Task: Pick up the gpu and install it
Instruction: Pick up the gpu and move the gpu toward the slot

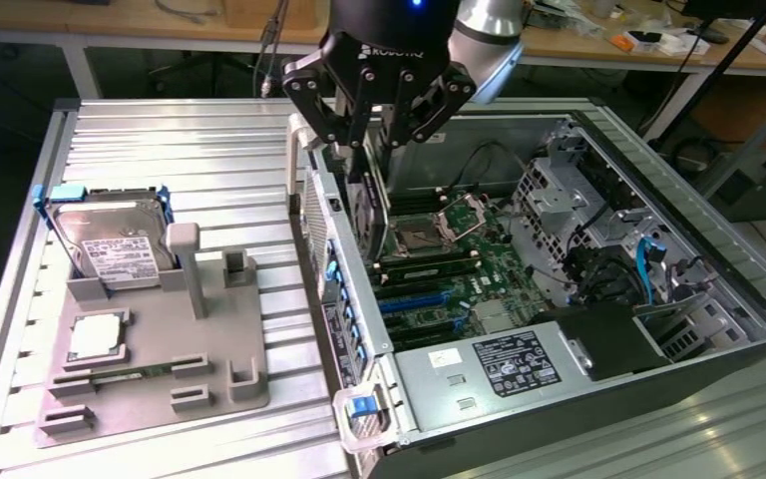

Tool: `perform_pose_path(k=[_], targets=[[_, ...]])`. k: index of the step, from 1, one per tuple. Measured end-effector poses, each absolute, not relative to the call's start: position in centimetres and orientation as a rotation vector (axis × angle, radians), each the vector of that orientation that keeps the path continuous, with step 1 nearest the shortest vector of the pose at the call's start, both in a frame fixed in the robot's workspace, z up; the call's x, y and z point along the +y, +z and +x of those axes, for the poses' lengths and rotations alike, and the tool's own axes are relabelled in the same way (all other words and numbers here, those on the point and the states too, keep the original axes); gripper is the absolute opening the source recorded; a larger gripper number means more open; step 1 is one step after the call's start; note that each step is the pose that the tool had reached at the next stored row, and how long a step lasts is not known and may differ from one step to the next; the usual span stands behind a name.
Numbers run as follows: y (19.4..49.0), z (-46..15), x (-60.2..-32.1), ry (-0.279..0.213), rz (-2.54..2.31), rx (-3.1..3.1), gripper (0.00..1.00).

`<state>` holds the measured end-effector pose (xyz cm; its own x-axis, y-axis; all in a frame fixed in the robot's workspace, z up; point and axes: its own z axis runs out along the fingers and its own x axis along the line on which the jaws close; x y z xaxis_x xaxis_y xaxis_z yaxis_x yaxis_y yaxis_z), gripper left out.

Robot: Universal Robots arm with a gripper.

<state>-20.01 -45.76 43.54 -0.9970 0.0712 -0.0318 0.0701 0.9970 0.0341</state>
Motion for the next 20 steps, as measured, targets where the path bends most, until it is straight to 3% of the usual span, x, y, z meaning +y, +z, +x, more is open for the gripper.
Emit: perform_pose_path(k=[20], targets=[[43.5,-16.8,-45.8,0.051,0.110,3.106,0.27]])
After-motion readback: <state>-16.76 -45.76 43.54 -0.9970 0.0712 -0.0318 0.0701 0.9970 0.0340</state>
